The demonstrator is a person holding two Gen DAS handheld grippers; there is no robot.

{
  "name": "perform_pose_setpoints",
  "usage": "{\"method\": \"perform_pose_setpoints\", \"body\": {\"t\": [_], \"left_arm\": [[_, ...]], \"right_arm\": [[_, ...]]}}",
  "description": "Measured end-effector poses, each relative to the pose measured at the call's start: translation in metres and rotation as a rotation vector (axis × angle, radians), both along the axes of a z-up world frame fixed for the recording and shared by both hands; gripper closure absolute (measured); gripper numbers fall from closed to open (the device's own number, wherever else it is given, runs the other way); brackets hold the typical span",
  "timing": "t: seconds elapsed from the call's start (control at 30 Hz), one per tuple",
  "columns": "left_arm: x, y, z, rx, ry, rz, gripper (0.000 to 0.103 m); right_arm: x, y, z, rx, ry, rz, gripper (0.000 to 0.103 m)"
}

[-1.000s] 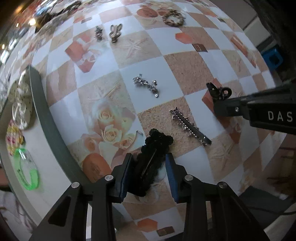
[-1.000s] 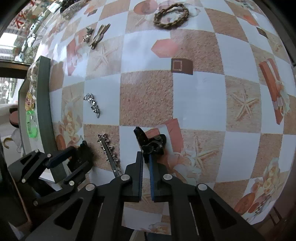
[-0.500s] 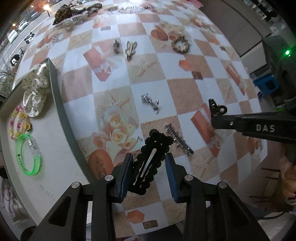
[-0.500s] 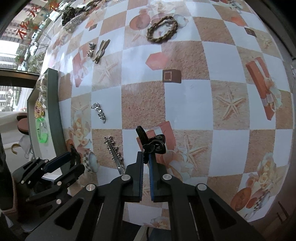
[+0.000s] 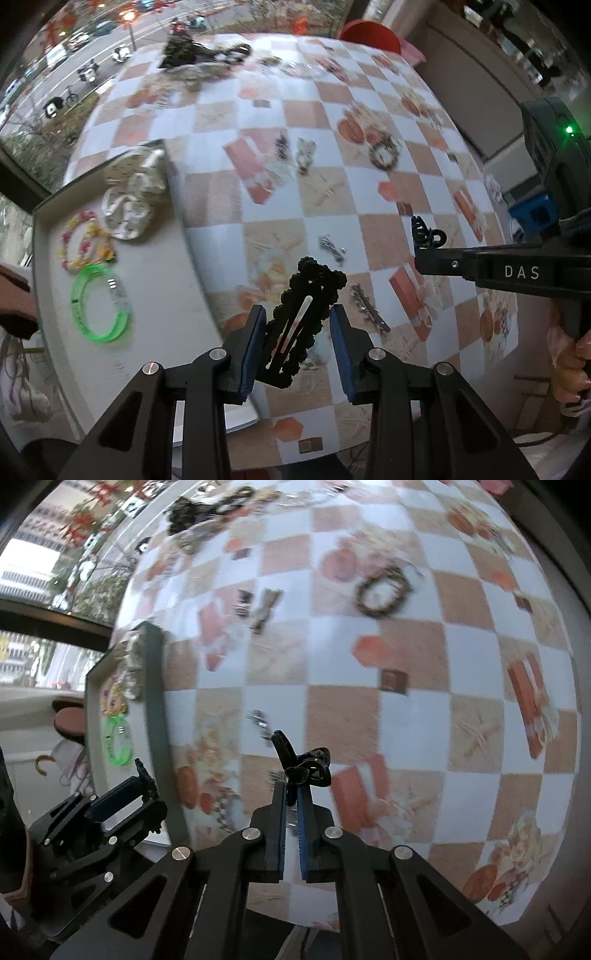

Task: Organize jewelry
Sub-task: 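Carry both black clips over the grey tray with both tools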

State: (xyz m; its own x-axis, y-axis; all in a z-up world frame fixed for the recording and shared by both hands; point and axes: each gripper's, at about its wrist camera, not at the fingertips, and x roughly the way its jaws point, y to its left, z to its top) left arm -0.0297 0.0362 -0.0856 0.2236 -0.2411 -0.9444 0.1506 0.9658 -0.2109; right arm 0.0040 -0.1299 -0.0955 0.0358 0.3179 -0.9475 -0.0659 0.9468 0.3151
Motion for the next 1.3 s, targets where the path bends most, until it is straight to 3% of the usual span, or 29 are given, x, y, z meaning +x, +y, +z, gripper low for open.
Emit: {"method": "perform_pose_setpoints", "body": {"t": [0.33,0.7,0.97,1.3], "left_arm": [[-0.02,0.07,0.007,0.004,-0.028,0.183,0.063],[-0.045,0.147,-0.015,0.038,0.005,0.379,0.063],[-0.051,0.18,-0.042,0.051,0.053,0.472,0.063],[-0.048,0.189,-0.072,0.096,0.123,0.509,0.063]], "right_arm": [[0.013,0.083,0.016,0.029,-0.037,0.176,0.097],[0.017,0.185,0.007,0.034,-0.036,0.362,0.097],[0.027,0.222,-0.015,0.021,0.0,0.389,0.097],[0.039,0.247,-0.042,-0.014,0.039,0.395,0.097]]}}
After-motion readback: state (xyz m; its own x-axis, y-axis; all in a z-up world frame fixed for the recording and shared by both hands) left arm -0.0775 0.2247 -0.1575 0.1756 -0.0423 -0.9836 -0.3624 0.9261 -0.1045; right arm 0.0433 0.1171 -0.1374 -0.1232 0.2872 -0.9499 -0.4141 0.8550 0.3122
